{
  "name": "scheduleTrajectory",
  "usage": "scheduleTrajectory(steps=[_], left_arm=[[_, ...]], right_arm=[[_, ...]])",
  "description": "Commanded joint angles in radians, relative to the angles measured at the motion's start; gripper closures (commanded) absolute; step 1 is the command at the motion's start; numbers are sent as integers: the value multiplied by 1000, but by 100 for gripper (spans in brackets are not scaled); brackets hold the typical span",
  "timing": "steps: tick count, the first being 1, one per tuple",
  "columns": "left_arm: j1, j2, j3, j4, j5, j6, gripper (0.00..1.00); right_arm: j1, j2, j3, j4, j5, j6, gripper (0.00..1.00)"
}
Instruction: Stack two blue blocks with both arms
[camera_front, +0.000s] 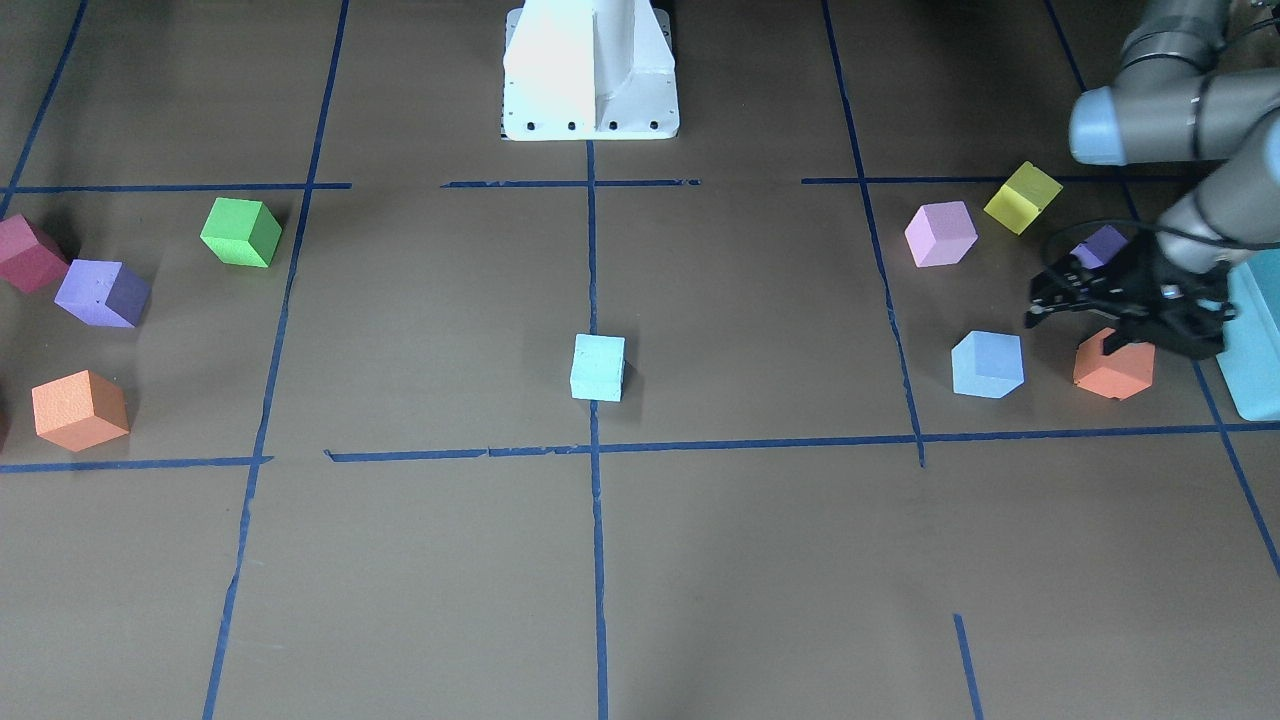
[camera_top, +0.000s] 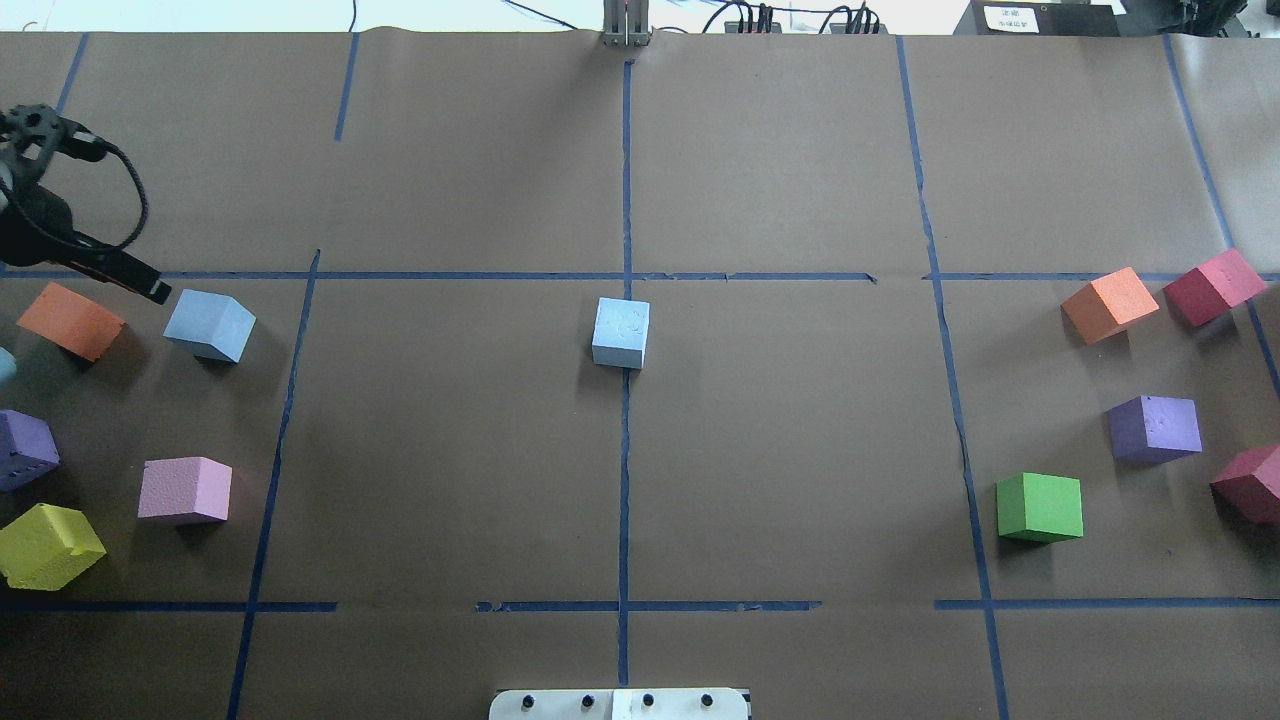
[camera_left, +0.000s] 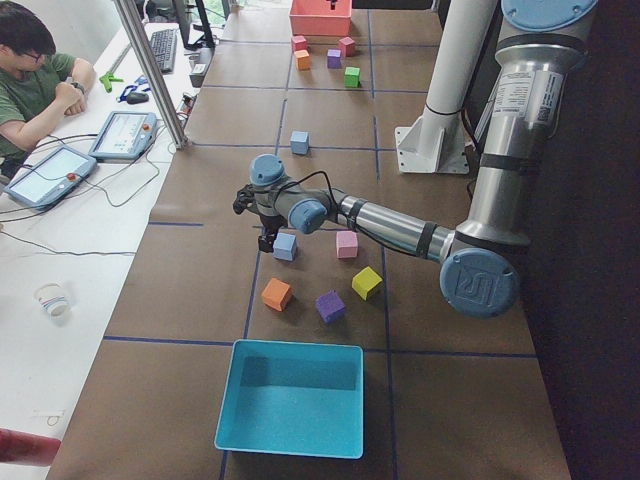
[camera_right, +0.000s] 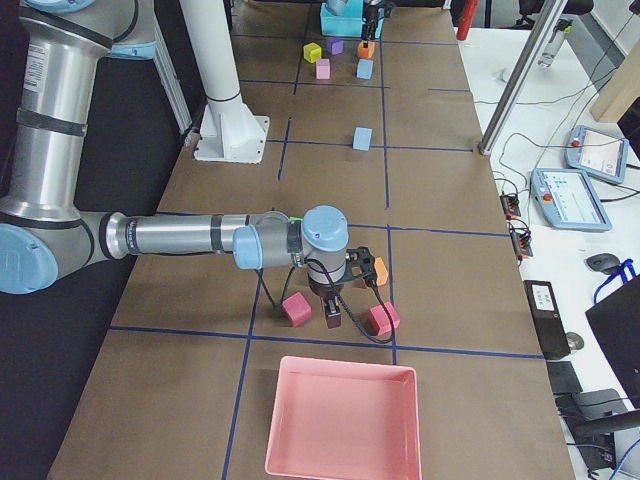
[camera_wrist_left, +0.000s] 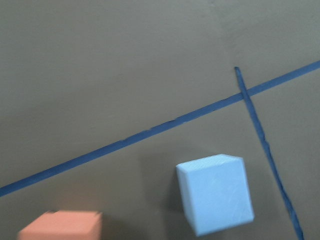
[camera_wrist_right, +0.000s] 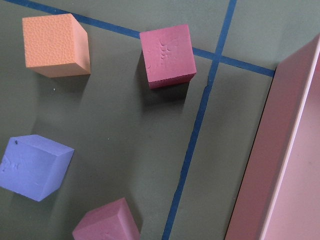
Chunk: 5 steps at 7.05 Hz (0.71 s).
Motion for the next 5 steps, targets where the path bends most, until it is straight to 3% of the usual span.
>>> scheduleTrajectory(steps=[1,5], left_arm=[[99,-6,6,-39,52,-176,0],[104,-7,28,-38,82,-177,0]], right_arm=[[0,0,-3,0,0,0,0],[0,0,-4,0,0,-1,0]])
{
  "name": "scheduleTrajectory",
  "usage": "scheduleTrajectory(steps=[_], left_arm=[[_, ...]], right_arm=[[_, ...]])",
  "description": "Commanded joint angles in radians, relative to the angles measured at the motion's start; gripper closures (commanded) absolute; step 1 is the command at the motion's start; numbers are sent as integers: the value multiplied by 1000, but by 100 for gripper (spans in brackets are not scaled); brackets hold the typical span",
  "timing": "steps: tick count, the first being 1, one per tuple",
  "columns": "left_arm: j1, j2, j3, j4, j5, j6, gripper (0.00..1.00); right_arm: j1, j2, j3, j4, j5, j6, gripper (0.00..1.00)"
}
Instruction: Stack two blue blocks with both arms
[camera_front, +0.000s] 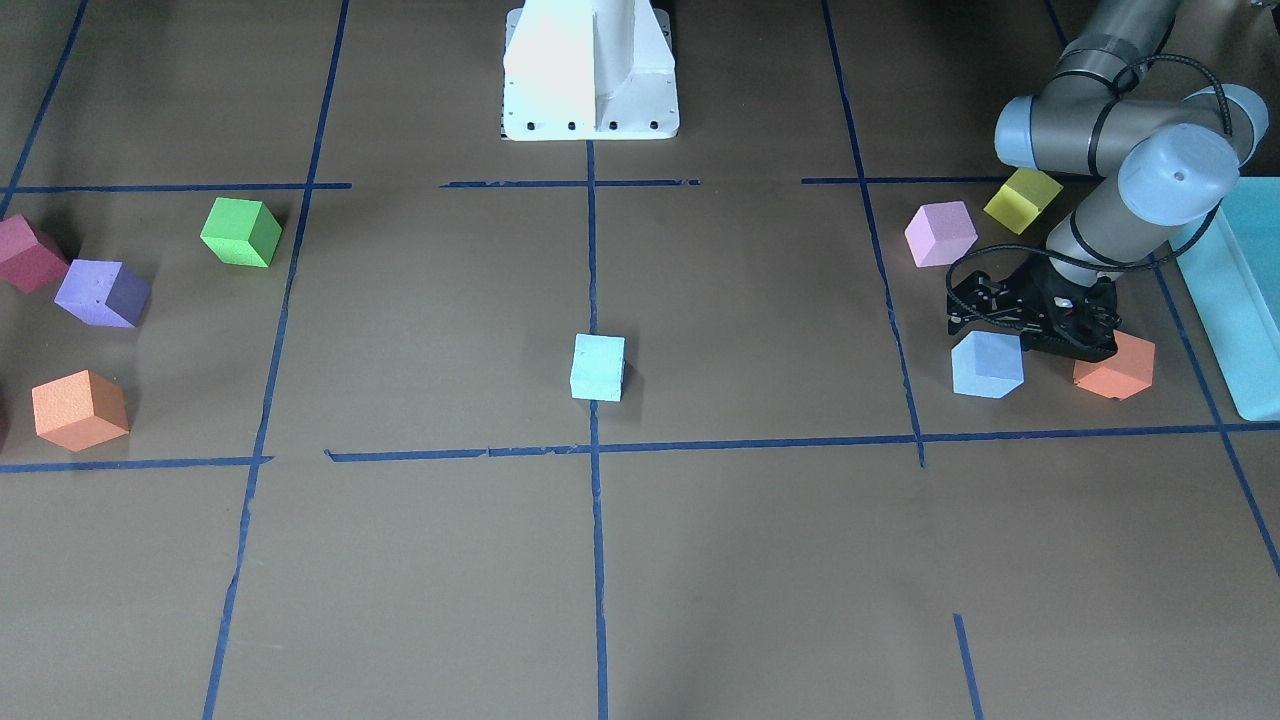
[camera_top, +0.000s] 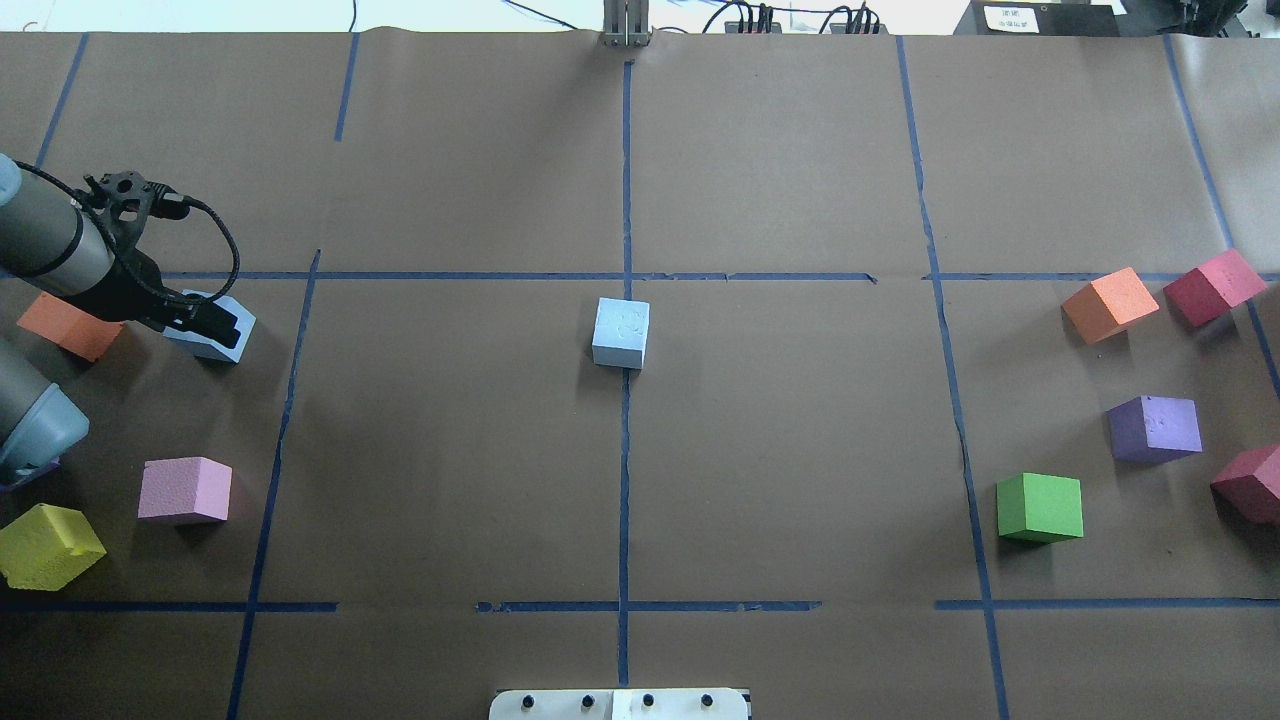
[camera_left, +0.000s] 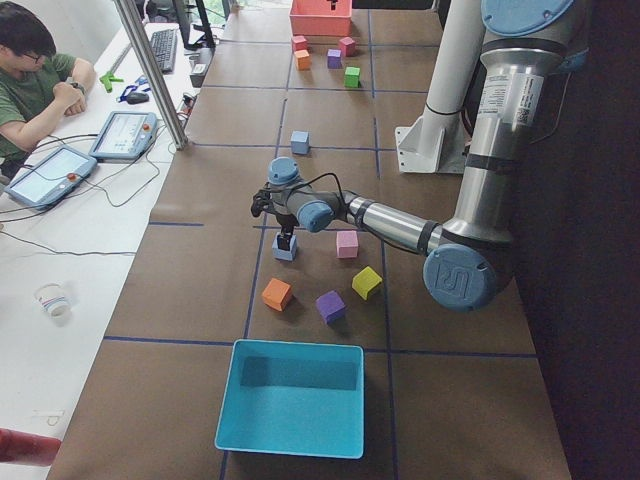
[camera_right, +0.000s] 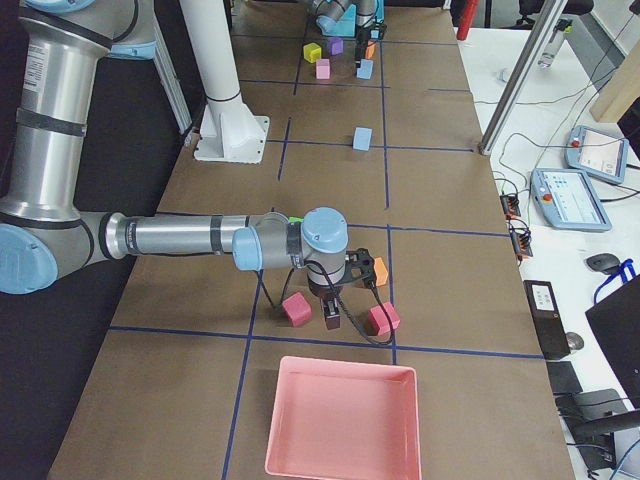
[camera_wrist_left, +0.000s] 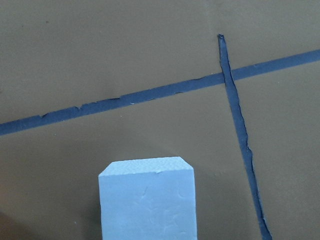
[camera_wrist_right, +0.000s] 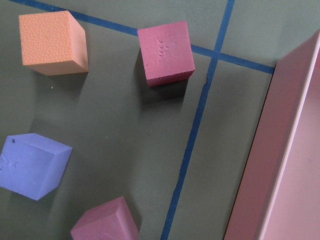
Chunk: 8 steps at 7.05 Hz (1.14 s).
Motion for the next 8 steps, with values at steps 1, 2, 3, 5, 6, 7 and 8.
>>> scheduleTrajectory(steps=[1,2,3,5,6,7,8], left_arm=[[2,-4,9,0,77,-6,0],[2,-15,29,0,78,-6,0],[5,-32,53,-2,76,-6,0],[33,-53,96,-7,78,-5,0],[39,-59,110,-7,78,-3,0],[39,-62,113,-7,76,3,2],[39,-70,109,-7,76,1,39]], right_arm=[[0,1,0,0,0,0,0],[0,1,0,0,0,0,0],[0,1,0,0,0,-1,0],[0,0,0,0,0,-1,0],[0,1,0,0,0,-1,0],[0,1,0,0,0,-1,0],[0,1,0,2,0,0,0]])
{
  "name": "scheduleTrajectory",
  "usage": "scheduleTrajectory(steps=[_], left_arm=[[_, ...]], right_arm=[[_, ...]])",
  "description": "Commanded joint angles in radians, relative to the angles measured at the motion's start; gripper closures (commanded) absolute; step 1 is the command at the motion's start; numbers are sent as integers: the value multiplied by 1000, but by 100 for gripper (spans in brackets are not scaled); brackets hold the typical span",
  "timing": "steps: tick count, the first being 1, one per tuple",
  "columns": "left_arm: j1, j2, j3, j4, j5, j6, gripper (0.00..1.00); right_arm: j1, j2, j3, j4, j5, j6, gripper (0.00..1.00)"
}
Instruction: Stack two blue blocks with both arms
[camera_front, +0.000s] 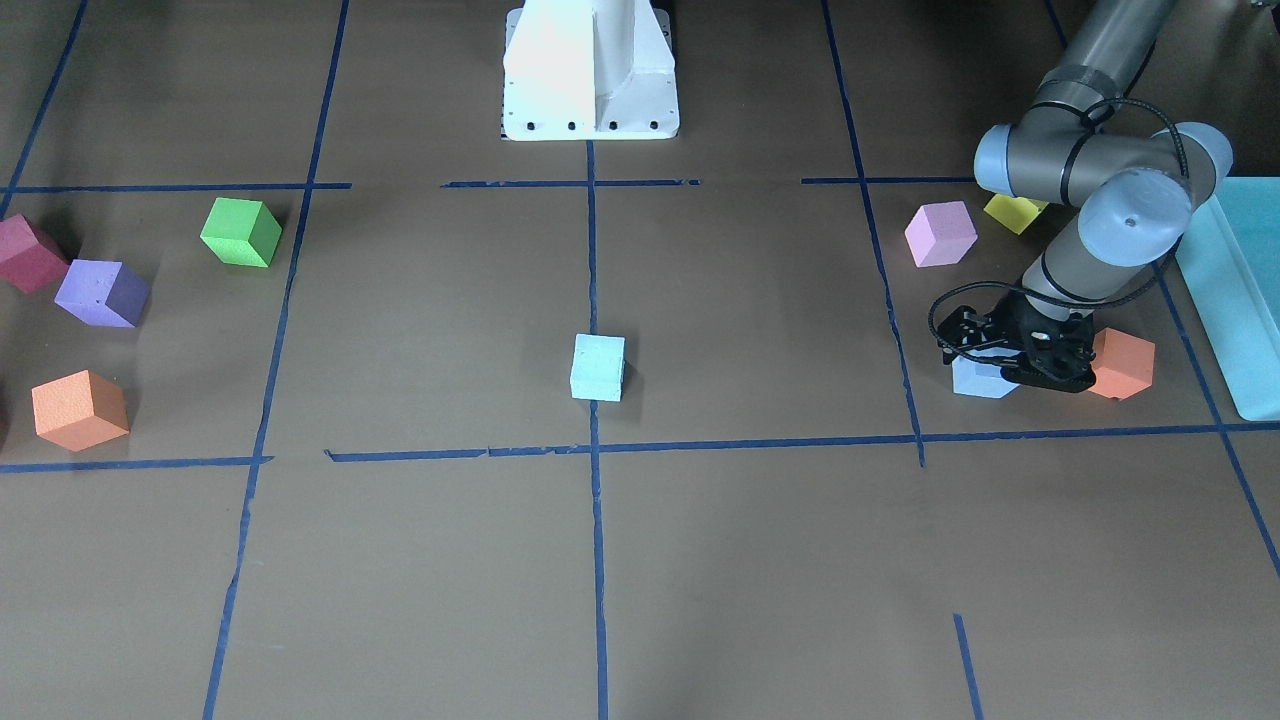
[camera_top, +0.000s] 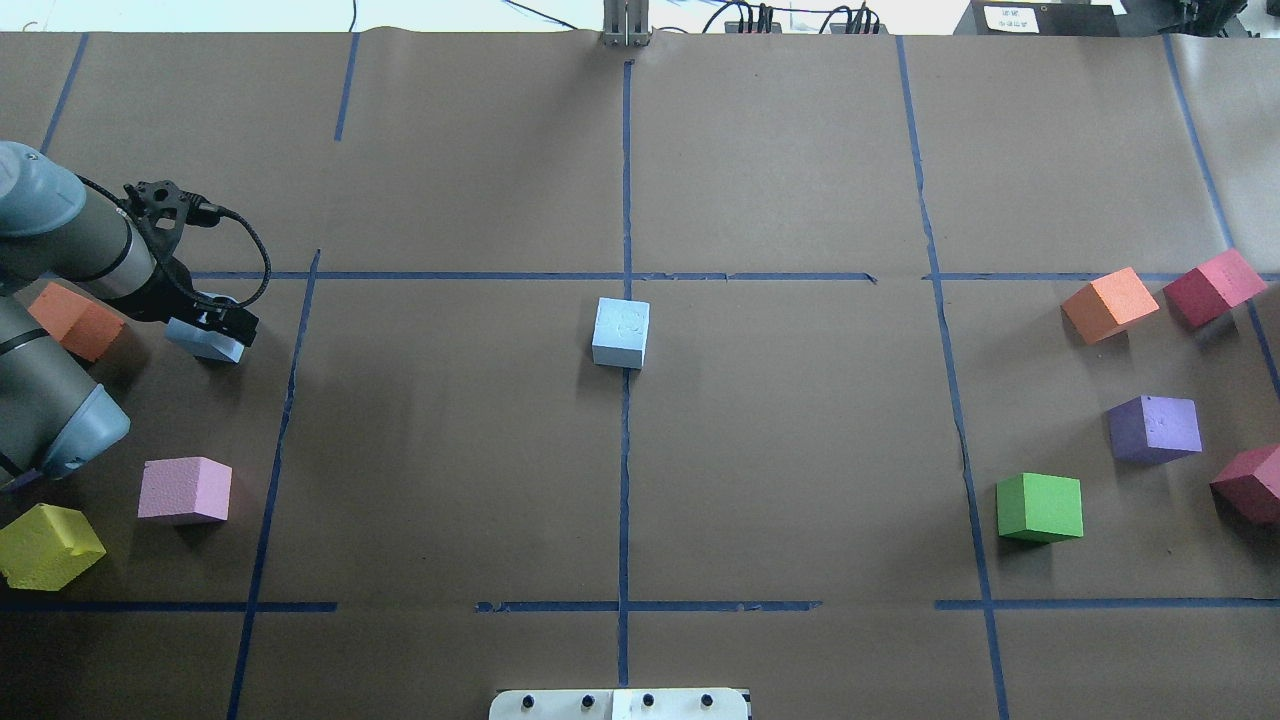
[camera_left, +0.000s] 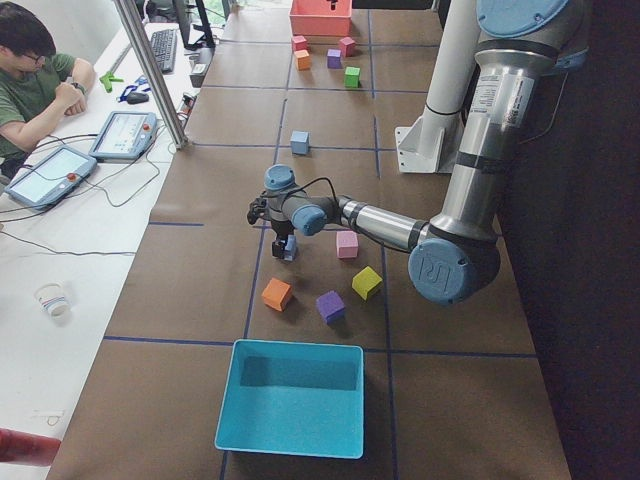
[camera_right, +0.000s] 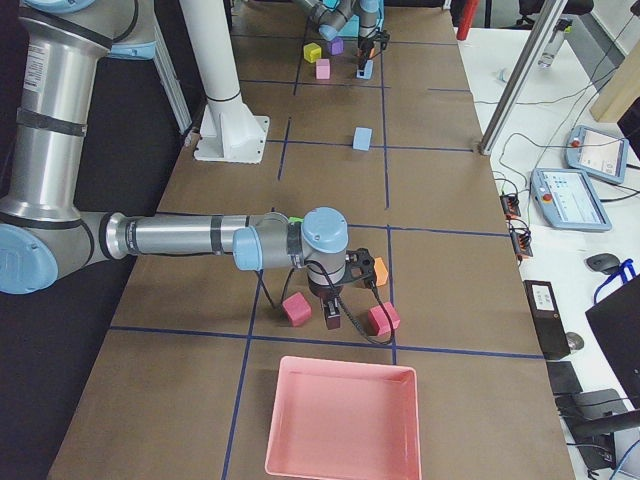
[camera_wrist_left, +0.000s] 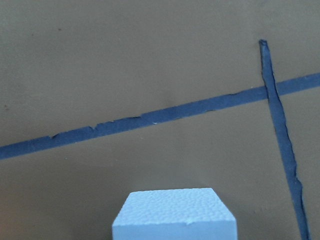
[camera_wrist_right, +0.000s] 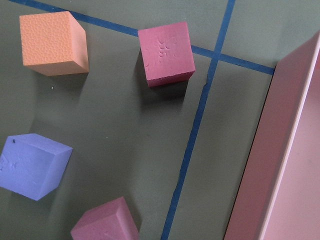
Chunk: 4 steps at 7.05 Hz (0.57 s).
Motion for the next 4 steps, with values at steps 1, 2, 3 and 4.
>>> scheduleTrajectory(steps=[1,2,3,4], left_arm=[[1,-8,-8,0,0,2,58],[0,-11,-15,0,-7,1,62],[0,-31,-44,14,-8,-8,64],[0,-55,-74,55,-8,-13,64]], right_arm=[[0,0,0,0,0,1,0],[0,-1,2,0,0,1,0],[0,0,2,0,0,1,0],[0,-1,2,0,0,1,0]])
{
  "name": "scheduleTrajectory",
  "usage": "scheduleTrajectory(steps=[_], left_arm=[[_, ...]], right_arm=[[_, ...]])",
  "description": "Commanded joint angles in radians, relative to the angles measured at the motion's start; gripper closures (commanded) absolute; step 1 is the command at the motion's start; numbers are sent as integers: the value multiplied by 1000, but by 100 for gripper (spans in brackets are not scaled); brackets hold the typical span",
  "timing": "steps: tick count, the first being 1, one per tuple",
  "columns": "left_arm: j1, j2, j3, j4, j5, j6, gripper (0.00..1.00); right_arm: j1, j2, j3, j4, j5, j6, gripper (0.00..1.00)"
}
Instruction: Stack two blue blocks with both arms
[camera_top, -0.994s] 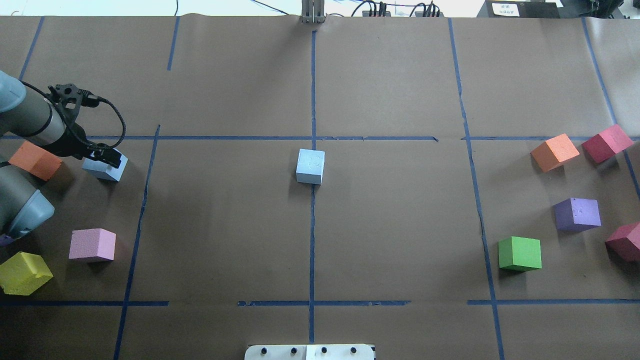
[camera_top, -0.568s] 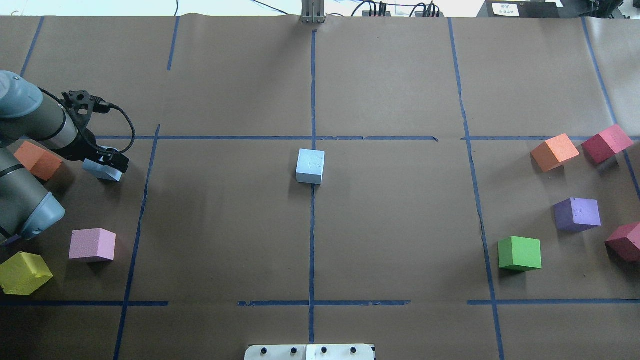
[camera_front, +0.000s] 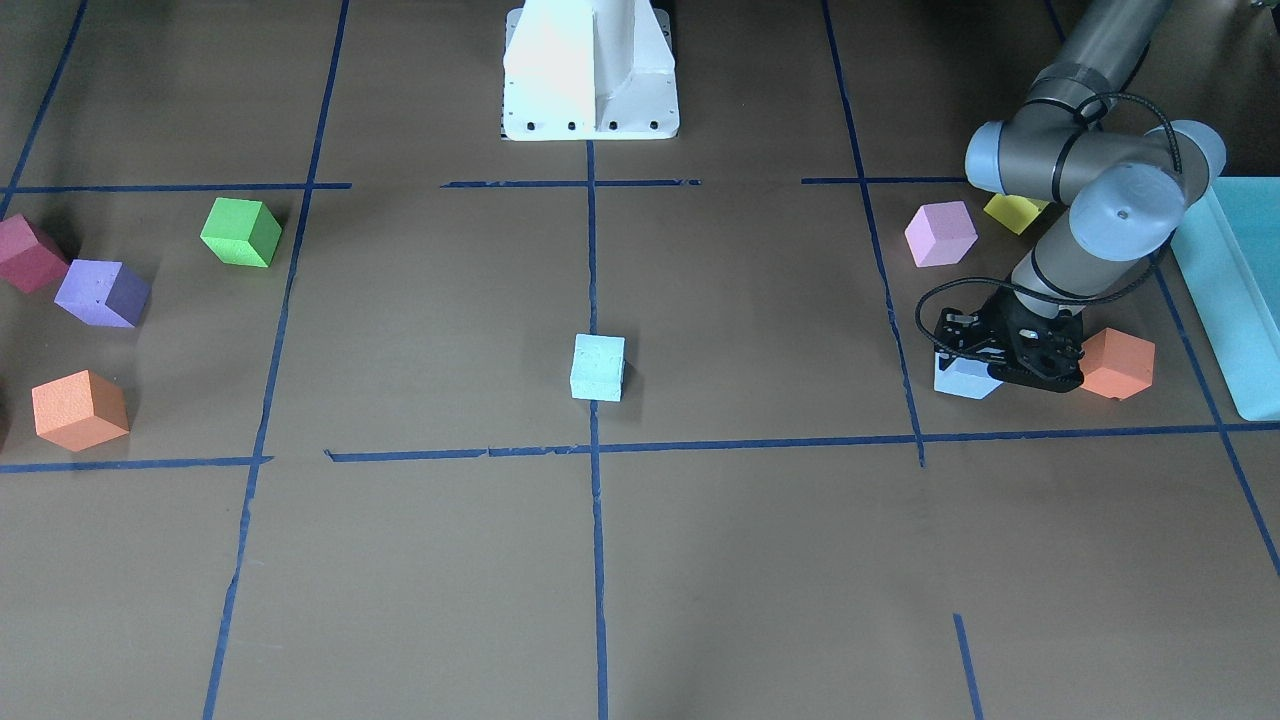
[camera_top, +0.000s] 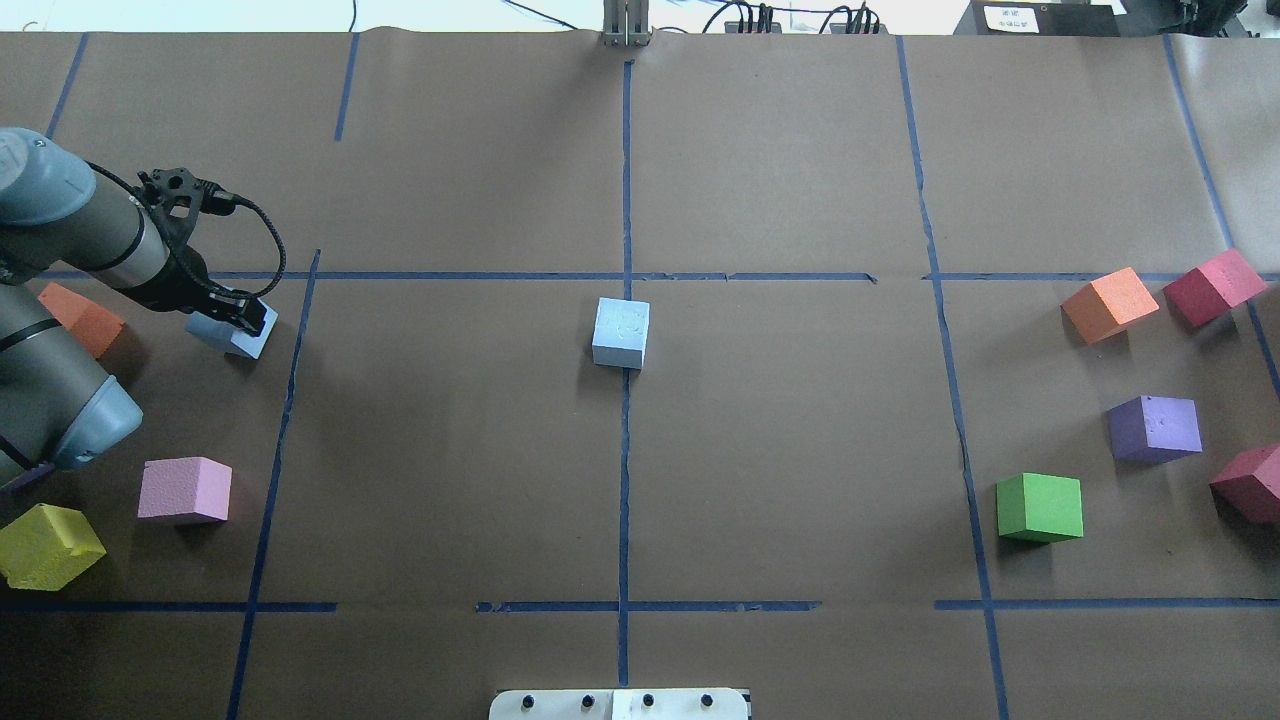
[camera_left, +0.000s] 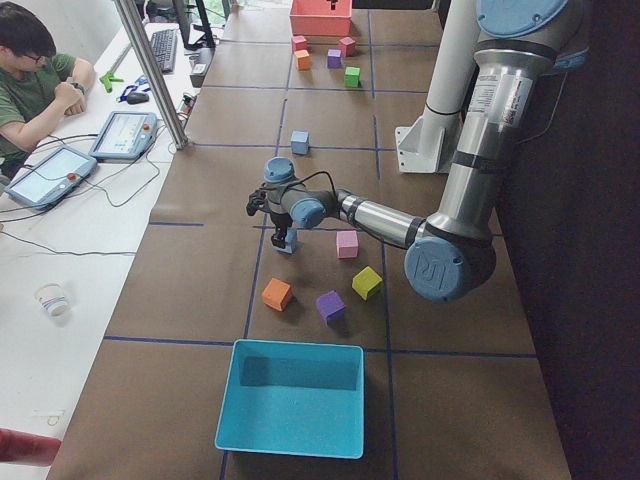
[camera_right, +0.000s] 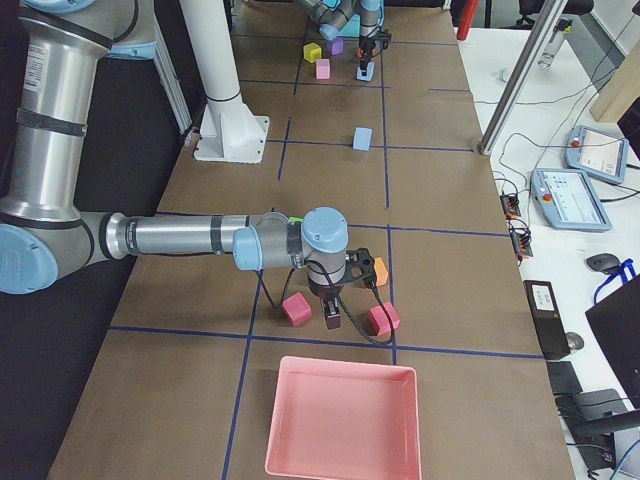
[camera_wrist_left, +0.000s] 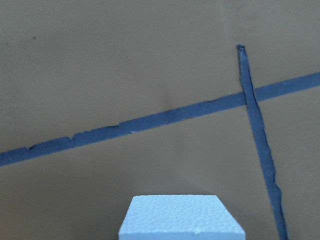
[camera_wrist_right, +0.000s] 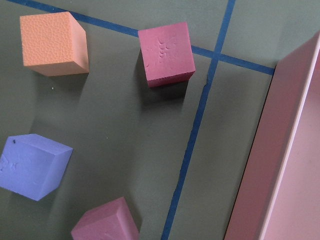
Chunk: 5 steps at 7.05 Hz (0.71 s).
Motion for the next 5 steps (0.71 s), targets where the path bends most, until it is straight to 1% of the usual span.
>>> scheduleTrajectory(steps=[1,2,3,4,5], left_arm=[[0,-99,-57,159,0,-11,64],[7,-203,-58,255,6,-102,63],[77,-281,-45,269,9,-208,63],[117,-381,5,274,11,-308,63],[138,-514,95,306,17,-360,63]], right_arm=[[0,-1,0,0,2,0,0],[0,-1,0,0,2,0,0],[0,-1,0,0,2,0,0],[0,1,-1,0,2,0,0],[0,1,0,0,2,0,0]])
